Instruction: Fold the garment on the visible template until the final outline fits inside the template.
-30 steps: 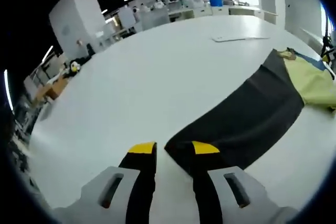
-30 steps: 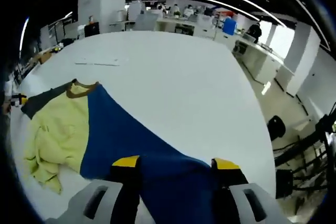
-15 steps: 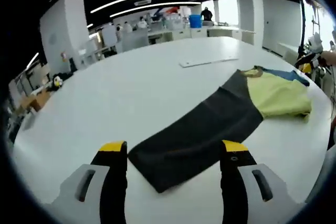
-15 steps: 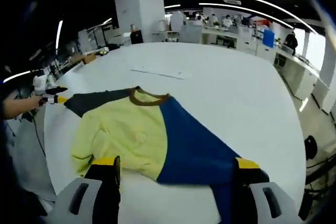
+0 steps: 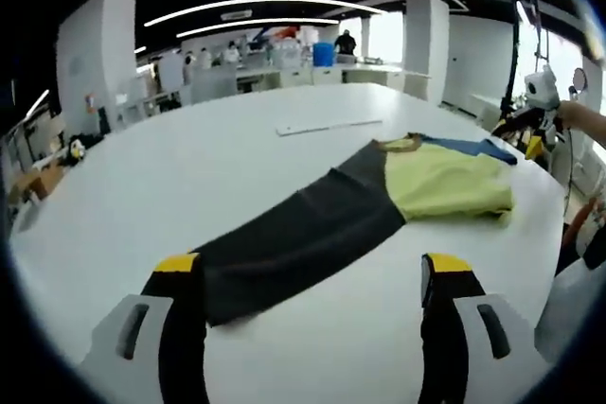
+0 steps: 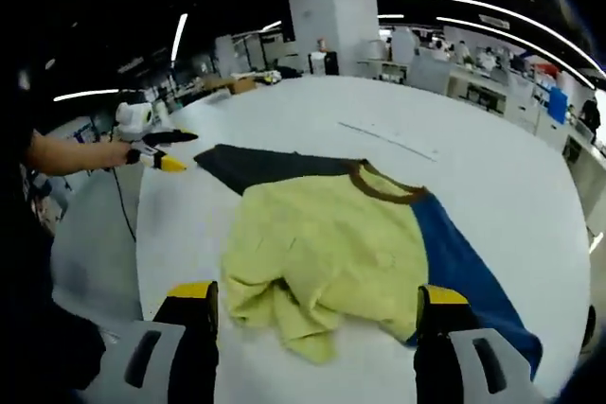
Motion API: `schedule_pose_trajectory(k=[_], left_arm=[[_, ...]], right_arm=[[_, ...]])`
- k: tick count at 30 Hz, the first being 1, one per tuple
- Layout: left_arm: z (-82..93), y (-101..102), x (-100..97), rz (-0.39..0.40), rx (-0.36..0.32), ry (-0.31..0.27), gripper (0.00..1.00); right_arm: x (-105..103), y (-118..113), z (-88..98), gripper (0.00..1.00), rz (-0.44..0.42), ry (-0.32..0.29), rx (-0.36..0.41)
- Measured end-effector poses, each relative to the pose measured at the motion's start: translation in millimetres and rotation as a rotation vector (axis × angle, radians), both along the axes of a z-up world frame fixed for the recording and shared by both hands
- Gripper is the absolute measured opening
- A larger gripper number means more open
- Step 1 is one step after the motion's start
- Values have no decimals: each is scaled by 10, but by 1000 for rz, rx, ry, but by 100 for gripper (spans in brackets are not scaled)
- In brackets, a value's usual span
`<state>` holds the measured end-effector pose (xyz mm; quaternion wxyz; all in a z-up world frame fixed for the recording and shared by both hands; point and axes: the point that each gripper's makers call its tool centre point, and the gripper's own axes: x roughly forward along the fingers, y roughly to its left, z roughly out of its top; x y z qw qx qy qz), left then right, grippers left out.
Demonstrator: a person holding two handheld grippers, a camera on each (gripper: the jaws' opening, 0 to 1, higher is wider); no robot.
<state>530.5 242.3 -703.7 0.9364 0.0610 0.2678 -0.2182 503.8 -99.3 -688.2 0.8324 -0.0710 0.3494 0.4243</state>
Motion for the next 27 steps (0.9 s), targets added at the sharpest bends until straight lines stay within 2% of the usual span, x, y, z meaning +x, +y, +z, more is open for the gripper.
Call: schedule_pose_trajectory(k=[5,10,13,16,21,24,27], left_arm=[[30,-152,-80,-56,21,-16,99],[50,-290,-187,-99,27,-17,99],[81,-359,-247,-113,17,-19,99],[113,-414,-284,-122,4,-23,99],[133,-517,-355,-147,7,-29,99],[125,-562,-385,-156,3,-24,98],[118,-630,-425,-173,7,-24,97]], right_arm=[[-134,173,-82,80,73,-3,-20],[-270,337,-196,76,132,-15,-46],[-334,397,-264,71,164,-20,-67],[-377,424,-313,70,169,-27,-80],[-417,498,-366,62,157,-20,-48],[-433,469,-436,58,172,-36,-104],[-451,453,-429,59,170,-41,-104]])
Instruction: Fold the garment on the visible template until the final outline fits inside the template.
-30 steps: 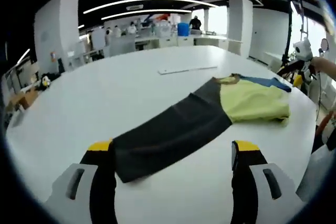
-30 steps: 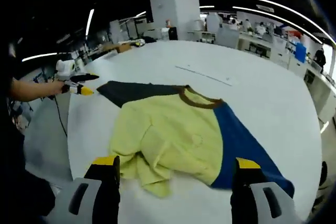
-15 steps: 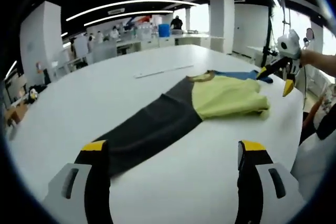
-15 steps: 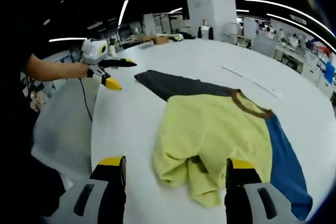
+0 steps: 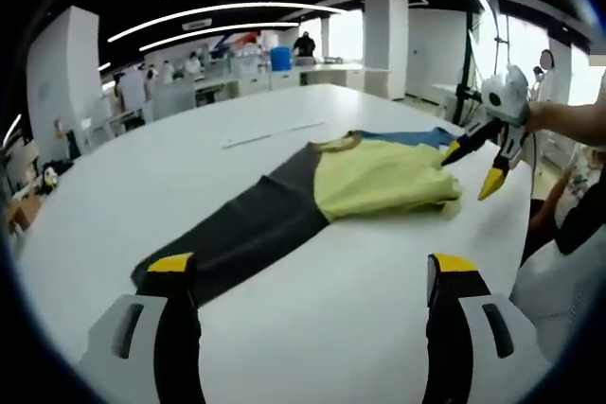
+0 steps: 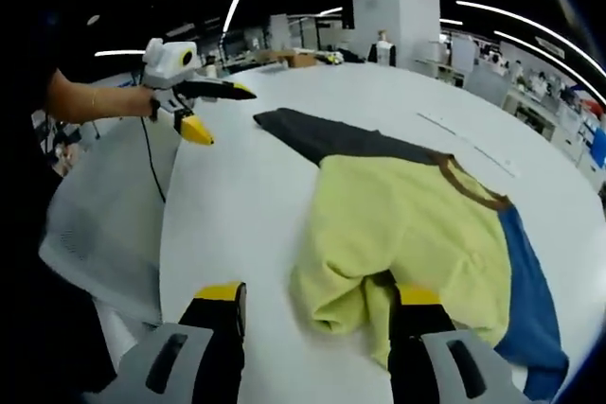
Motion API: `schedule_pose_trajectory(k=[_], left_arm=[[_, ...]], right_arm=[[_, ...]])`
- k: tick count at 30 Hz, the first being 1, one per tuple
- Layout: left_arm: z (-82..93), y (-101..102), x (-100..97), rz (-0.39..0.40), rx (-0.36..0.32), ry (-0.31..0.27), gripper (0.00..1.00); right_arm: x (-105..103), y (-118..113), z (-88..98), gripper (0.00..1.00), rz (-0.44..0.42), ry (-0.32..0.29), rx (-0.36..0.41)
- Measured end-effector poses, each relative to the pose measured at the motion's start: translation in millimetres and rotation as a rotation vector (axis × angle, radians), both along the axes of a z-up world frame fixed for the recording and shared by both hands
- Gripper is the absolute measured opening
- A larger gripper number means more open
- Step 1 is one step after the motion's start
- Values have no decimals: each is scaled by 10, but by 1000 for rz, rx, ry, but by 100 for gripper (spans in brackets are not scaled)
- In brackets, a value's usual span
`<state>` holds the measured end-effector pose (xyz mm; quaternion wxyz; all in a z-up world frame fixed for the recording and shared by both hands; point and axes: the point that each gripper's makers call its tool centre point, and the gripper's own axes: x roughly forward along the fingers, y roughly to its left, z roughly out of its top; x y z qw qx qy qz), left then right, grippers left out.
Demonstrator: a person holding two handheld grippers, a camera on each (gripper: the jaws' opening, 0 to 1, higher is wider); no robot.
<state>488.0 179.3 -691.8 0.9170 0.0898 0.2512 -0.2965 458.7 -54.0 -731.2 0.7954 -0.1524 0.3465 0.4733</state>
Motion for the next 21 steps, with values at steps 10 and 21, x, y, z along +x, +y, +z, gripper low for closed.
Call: schedule_pose_trajectory(k=[10,21], left_arm=[[-15,-179,-48,-50,-6,10,93],[-97,-450,-66,-92,-27,34,89]], right_arm=[[-11,-184,91,58,-62,24,37],[44,-407,162,57,-130,26,45]])
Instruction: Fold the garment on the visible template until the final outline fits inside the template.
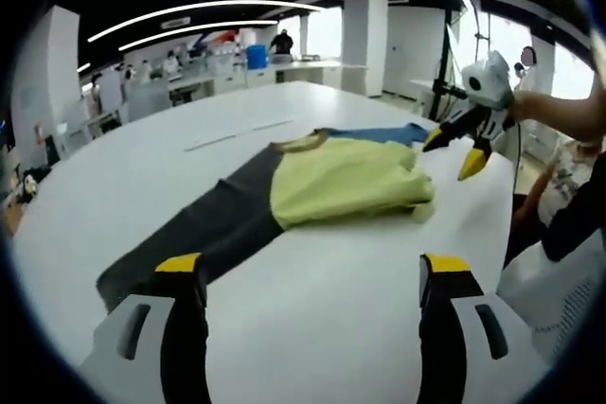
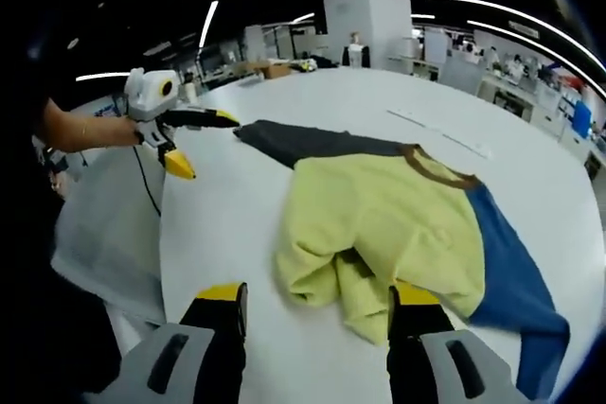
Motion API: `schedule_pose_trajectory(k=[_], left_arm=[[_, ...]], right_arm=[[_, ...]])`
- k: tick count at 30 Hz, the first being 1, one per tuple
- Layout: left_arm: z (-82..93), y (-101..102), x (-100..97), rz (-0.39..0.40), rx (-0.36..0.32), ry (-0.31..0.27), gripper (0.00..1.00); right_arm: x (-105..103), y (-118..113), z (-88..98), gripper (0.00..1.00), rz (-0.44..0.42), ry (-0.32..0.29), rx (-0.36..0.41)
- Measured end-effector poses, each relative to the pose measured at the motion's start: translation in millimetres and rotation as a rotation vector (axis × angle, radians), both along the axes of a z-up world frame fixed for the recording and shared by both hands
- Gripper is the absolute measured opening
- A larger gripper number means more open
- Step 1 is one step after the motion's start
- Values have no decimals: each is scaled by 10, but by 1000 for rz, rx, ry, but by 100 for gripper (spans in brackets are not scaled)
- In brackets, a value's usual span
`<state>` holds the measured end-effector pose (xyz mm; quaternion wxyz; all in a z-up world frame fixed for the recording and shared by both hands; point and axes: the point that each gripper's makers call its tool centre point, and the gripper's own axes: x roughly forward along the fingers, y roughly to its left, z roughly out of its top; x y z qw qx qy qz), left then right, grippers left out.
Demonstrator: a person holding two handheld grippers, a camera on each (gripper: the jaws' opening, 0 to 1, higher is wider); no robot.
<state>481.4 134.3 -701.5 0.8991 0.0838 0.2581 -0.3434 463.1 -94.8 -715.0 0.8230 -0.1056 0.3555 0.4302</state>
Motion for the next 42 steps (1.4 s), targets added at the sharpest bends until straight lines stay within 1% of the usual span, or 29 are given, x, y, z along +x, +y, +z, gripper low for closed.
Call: schedule_pose_trajectory(k=[6,7,10,12,13,16,17,18,19,22,24,26,28,30,33,35,38,40,42], left_arm=[[-43,-176,-15,-14,-23,13,85],[-55,-215,-18,-17,-30,20,83],[-86,-320,-34,-28,-37,28,78],[-105,-387,-47,-32,-43,34,76],[-122,-451,-59,-31,-61,44,73],[-181,-592,-96,-31,-86,73,69],[-174,-688,-121,-15,-146,105,69],[-167,-747,-137,-20,-175,117,69],[-178,-773,-148,-29,-172,120,67],[-240,-874,-156,-47,-118,103,61],[-254,-966,-158,-51,-133,113,59],[-263,-1041,-150,-53,-147,118,56],[-293,-1129,-143,-66,-139,119,52],[-328,-1198,-128,-73,-143,126,50],[-388,-1275,-119,-66,-169,157,45],[-440,-1332,-119,-65,-169,168,42],[-502,-1417,-150,-72,-173,199,32],[-518,-1483,-165,-77,-200,213,30],[-540,-1531,-175,-80,-204,223,29]], right_arm=[[65,-180,-46,52,-71,20,5],[75,-202,-55,51,-78,21,6],[112,-285,-109,45,-115,34,5],[141,-338,-146,39,-137,36,1],[156,-371,-174,36,-147,40,-4],[197,-428,-239,31,-176,44,-9],[209,-456,-280,30,-188,53,-15],[213,-482,-311,29,-200,65,-23],[219,-497,-339,27,-201,70,-28],[234,-539,-392,24,-218,79,-34],[249,-555,-415,23,-230,79,-36],[257,-561,-444,22,-234,87,-37],[265,-567,-459,21,-235,84,-45],[277,-570,-461,21,-233,78,-52],[297,-568,-471,20,-229,71,-60],[306,-556,-477,19,-219,63,-63],[308,-539,-490,19,-208,63,-68],[313,-539,-506,18,-205,64,-69],[308,-533,-513,18,-202,69,-67]])
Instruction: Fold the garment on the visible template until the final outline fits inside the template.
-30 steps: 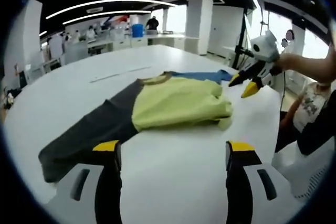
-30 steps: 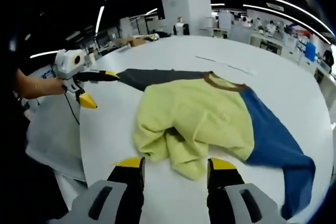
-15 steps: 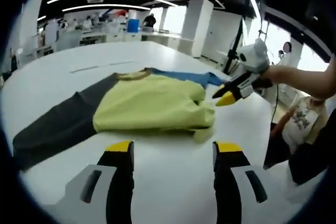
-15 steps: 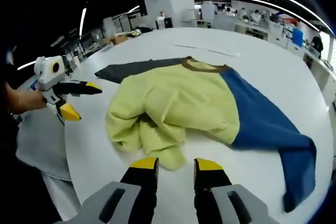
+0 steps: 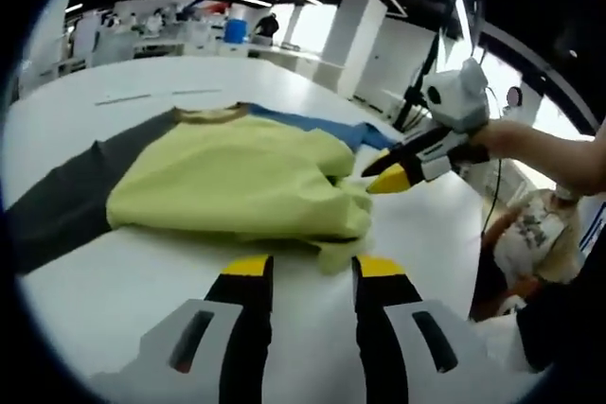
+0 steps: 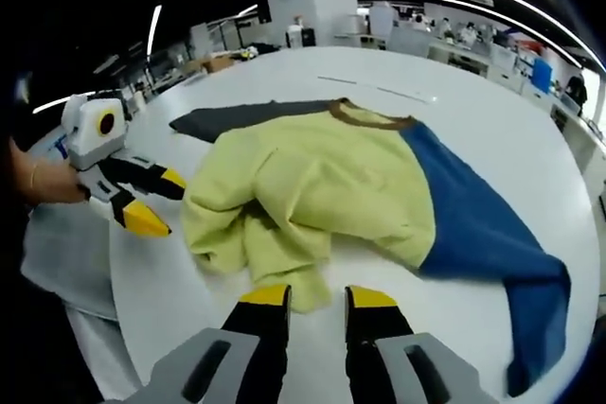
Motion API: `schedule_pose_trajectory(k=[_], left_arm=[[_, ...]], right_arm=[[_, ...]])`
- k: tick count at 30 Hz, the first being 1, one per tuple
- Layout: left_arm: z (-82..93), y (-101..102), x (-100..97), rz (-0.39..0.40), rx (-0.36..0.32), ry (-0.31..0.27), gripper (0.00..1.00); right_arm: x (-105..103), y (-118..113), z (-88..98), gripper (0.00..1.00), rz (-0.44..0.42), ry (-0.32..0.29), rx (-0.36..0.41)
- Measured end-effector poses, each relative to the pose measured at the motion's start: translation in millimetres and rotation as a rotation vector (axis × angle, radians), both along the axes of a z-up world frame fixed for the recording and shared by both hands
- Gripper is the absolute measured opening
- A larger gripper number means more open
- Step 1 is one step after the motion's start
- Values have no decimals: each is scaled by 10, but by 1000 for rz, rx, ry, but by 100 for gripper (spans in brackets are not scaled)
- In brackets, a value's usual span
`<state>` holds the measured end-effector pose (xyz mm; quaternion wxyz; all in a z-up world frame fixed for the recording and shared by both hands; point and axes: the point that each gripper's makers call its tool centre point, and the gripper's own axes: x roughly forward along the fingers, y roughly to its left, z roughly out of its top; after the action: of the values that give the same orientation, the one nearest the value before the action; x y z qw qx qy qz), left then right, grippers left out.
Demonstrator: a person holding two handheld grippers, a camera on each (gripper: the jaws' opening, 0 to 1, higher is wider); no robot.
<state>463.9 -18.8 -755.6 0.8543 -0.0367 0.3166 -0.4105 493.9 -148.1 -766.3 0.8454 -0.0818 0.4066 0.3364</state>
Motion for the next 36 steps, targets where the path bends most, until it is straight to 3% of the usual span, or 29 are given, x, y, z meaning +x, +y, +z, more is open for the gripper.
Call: schedule_pose_trajectory(k=[8,16,19,21,28,36], left_arm=[[-118,-107,-12,-25,42,9,22],[-137,-158,7,-8,25,37,11],[-121,-157,-8,-18,43,20,2],[-114,-152,-23,-32,65,4,1],[42,-77,-32,-1,22,4,0],[313,115,-59,37,-22,-18,0]], right_arm=[[11,16,-54,15,33,-14,-45],[4,44,-86,9,37,1,-41],[-4,56,-94,2,43,-3,-49],[4,41,-98,1,44,-11,-63],[16,22,-29,0,31,-11,-56],[-49,5,191,0,19,-16,-47]])
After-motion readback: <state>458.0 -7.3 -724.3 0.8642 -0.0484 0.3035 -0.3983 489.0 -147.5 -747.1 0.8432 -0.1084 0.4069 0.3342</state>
